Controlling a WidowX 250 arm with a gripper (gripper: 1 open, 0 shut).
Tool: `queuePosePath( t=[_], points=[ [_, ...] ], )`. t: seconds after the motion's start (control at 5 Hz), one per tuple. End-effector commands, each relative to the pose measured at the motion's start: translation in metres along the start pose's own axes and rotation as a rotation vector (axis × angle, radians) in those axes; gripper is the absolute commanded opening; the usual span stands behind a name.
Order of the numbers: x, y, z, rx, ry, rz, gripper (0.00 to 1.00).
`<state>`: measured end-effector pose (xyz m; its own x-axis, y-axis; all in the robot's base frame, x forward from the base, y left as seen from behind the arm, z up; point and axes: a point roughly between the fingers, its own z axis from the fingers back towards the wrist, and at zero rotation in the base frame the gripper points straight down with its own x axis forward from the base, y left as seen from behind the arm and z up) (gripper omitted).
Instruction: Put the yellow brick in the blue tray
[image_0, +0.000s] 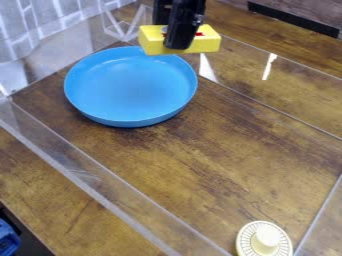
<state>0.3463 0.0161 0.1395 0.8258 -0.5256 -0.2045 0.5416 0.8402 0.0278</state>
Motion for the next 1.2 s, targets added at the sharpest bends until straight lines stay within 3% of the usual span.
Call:
queuePosePath(
  t=[0.0,0.6,0.8,1.0],
  points=[
    [-0.021,0.005,0.029,0.057,-0.082,0.046,0.0],
    [-0.038,0.006,0.015,0.052,-0.047,0.039,0.0],
    [-0.038,0.006,0.013,0.05,-0.049,0.036,1.0],
    [-0.035,0.006,0.011,0.056,-0.057,0.027,1.0]
  ],
)
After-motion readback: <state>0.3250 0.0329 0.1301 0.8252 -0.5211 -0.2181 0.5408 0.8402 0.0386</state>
